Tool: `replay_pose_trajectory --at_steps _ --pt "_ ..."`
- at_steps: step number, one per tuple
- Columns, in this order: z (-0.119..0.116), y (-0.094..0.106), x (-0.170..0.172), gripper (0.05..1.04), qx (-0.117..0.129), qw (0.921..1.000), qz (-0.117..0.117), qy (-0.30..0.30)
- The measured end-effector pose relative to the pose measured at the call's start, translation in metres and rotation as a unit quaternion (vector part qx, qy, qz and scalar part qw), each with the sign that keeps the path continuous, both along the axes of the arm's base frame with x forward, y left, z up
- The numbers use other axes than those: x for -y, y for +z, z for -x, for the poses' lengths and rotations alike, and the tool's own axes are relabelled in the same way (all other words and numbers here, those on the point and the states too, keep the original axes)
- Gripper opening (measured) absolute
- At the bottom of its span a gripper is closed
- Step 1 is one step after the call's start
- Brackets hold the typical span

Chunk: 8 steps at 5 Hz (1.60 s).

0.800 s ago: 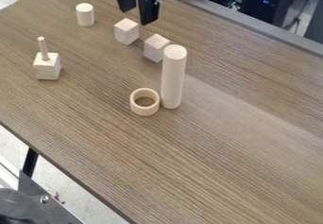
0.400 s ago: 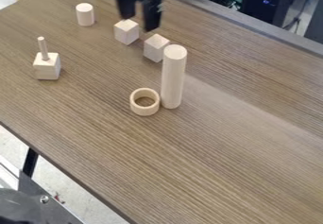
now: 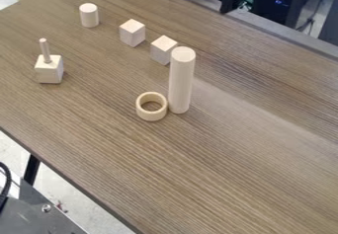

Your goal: Move the cube to the left side.

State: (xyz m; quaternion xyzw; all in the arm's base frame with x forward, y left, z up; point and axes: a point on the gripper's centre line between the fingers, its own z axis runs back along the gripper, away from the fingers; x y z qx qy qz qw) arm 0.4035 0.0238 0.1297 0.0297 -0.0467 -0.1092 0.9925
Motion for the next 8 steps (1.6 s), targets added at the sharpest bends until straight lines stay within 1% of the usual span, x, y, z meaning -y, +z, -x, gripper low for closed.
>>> replay_pose_trajectory --at_steps 1,2,3,4,5,6,7,8 --pt "-0.006 -0.009 0.025 0.999 -0.034 0.9994 -0.006 0.004" --pt "0.011 -0.046 0.036 0.999 -0.069 0.9976 0.005 0.001" --pt "0.026 -0.07 0.036 0.999 -0.083 0.9965 0.004 0.009" --pt "0.038 -0.086 0.032 0.999 -0.093 0.9954 -0.01 0.017" --pt "0.038 -0.09 0.032 0.999 -0.087 0.9958 -0.013 0.023" --pt "0.035 -0.087 0.032 0.999 -0.084 0.996 -0.013 0.026" --pt "0.03 -0.095 0.03 0.999 -0.091 0.9953 -0.008 0.03" --pt "0.023 -0.096 0.024 0.999 -0.089 0.9951 -0.003 0.043"
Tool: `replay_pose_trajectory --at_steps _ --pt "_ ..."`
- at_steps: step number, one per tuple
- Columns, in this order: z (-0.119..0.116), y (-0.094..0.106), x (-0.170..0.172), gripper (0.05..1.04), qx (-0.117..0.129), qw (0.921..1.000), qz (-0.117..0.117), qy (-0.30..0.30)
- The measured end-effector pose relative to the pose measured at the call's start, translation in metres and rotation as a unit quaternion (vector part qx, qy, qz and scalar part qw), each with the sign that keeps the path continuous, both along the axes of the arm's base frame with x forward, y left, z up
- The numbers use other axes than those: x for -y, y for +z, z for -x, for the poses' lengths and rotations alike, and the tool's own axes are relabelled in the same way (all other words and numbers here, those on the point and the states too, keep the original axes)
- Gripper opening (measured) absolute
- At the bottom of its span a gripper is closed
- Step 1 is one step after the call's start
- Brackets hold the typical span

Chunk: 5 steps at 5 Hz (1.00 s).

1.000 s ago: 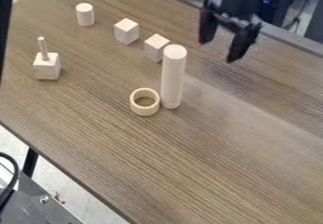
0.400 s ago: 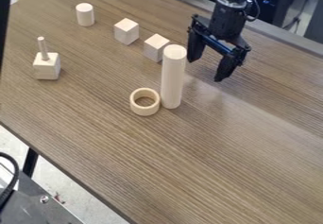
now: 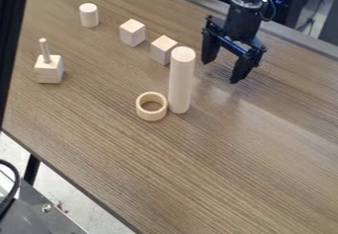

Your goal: Move the cube to the left side.

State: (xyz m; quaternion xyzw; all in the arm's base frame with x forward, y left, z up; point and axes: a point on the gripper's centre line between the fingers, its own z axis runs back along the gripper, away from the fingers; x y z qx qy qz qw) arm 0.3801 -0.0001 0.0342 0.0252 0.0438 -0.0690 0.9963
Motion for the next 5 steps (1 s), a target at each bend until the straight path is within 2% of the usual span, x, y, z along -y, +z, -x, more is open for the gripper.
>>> replay_pose_trajectory --at_steps 2,5 --pt "0.001 -0.002 -0.019 0.999 -0.005 0.9997 -0.002 0.024" --pt "0.014 -0.011 -0.037 0.999 -0.027 0.9982 -0.003 0.053"
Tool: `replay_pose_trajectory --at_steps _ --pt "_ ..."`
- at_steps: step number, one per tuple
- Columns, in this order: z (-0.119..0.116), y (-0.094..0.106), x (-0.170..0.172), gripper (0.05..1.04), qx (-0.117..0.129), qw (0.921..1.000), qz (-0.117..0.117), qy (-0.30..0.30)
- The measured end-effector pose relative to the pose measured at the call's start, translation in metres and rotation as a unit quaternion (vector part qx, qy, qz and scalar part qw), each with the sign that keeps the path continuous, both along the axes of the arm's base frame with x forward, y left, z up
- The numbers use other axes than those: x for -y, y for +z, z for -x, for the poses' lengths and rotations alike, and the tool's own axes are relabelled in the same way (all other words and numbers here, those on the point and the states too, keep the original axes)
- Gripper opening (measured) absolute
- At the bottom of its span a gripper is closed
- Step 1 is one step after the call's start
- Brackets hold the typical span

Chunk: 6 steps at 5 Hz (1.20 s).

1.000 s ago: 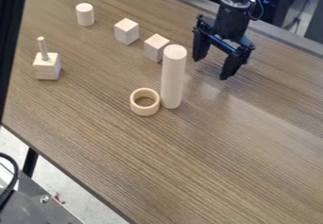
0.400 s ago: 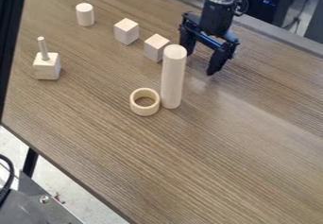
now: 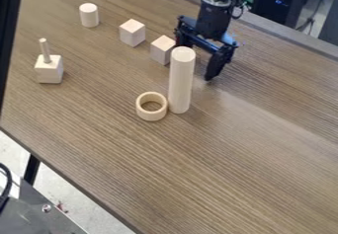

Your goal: Move the cube to the left side.

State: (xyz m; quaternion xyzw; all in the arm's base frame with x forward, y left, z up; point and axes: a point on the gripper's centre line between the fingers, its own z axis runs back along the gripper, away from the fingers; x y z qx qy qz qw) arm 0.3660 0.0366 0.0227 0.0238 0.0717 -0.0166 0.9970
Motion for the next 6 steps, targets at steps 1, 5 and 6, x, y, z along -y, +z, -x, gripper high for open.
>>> replay_pose_trajectory --at_steps 1,5,6 --pt "0.004 -0.002 -0.002 0.999 -0.008 1.0 0.0 0.005" --pt "0.008 -0.003 -0.018 0.998 -0.007 0.9999 0.0 0.015" --pt "0.01 -0.002 -0.028 0.998 -0.003 0.9997 -0.001 0.022"
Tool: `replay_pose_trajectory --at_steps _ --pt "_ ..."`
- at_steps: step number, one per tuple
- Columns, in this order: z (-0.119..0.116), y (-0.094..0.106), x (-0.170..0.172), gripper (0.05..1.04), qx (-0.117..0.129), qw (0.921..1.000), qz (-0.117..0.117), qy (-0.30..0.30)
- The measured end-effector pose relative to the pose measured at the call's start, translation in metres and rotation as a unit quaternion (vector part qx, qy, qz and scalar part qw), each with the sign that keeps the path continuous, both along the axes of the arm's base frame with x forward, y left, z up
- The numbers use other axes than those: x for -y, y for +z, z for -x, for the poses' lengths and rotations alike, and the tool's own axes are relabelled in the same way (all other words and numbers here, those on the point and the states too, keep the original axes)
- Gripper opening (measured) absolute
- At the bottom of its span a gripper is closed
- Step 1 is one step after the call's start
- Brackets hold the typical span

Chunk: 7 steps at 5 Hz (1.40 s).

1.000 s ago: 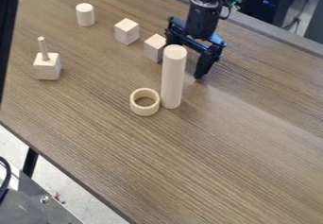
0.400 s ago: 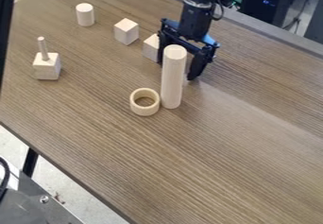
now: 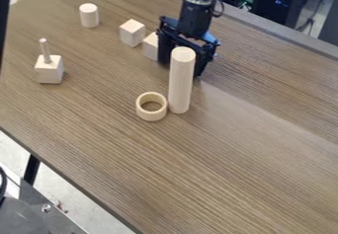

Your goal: Move the cube to the left side.

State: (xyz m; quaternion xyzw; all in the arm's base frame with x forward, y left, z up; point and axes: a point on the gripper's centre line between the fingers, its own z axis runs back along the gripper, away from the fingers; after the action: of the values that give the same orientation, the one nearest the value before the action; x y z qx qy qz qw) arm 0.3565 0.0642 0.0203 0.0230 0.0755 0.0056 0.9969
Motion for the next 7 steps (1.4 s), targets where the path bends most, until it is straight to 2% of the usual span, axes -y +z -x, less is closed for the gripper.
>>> replay_pose_trajectory --at_steps 3,5,6,7 --pt "0.01 0.0 -0.034 0.998 -0.008 0.9998 -0.002 0.018" --pt "0.011 0.0 -0.037 0.999 -0.005 0.9999 0.008 0.013" --pt "0.005 0.002 -0.024 0.999 0.005 0.9995 0.029 -0.015" --pt "-0.006 0.025 -0.005 0.999 0.049 0.9966 0.051 -0.043"
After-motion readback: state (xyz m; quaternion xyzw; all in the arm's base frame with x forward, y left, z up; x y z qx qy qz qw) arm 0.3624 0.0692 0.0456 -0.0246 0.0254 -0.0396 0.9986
